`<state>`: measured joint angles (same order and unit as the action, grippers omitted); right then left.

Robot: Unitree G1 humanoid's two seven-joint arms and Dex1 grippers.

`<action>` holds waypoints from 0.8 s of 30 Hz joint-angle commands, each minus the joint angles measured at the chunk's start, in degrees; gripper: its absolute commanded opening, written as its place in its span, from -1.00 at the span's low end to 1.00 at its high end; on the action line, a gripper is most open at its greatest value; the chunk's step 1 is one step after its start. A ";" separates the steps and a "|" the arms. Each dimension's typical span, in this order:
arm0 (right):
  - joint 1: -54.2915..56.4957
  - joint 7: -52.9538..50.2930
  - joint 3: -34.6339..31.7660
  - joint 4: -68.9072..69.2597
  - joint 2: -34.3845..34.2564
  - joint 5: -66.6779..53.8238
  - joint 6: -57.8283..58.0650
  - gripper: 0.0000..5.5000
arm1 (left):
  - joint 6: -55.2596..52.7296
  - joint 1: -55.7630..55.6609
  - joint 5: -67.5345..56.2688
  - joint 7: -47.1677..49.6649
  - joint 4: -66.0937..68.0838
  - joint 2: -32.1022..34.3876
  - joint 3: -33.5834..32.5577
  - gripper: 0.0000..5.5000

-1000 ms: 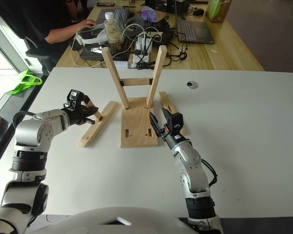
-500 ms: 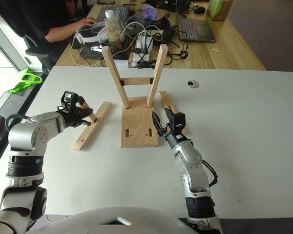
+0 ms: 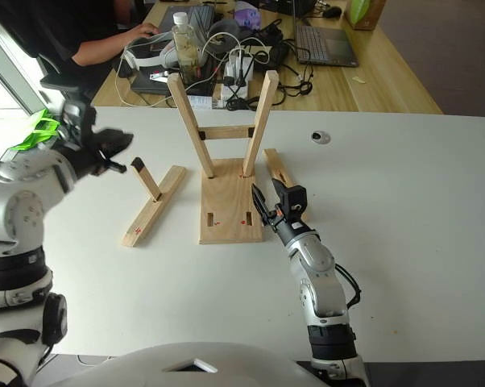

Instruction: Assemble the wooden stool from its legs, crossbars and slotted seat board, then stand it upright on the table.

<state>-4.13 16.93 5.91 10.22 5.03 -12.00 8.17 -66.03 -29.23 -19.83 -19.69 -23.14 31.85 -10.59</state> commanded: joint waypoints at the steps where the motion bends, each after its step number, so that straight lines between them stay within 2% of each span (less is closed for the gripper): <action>1: 1.06 0.21 -0.43 -0.07 0.17 -0.41 1.11 -0.04 | 3.15 -7.48 2.67 3.29 3.91 1.34 -1.58 -0.58; 4: 1.92 0.84 -0.40 -0.49 0.35 -0.65 1.44 -0.04 | 12.76 -9.69 4.56 8.05 11.40 -3.20 -4.29 -0.58; 7: 2.25 1.40 -0.75 -0.47 0.65 -0.89 2.00 -0.04 | 16.07 -7.85 1.56 9.40 12.76 -10.17 -5.92 -0.58; 11: 2.21 1.73 -0.71 -0.55 0.76 -0.98 2.48 -0.04 | 22.19 4.03 5.01 9.08 23.79 -15.95 0.56 -0.58; 14: 2.42 1.58 -0.91 -0.65 0.74 -1.04 3.19 -0.04 | 26.82 9.64 9.78 8.86 33.27 -15.62 5.53 -0.58; 19: 2.05 1.40 -1.01 -0.32 0.67 -0.97 3.65 -0.04 | 29.57 5.61 4.58 10.43 24.29 -18.52 0.39 -0.58; 24: 2.26 1.38 -1.01 -0.53 0.53 -0.97 3.60 -0.04 | 24.33 -2.50 -5.31 12.56 9.25 -17.44 -7.82 -0.58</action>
<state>-2.11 18.41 5.35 9.76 5.52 -12.53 10.93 -39.42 -28.04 -21.78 -7.95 -8.73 13.04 -15.26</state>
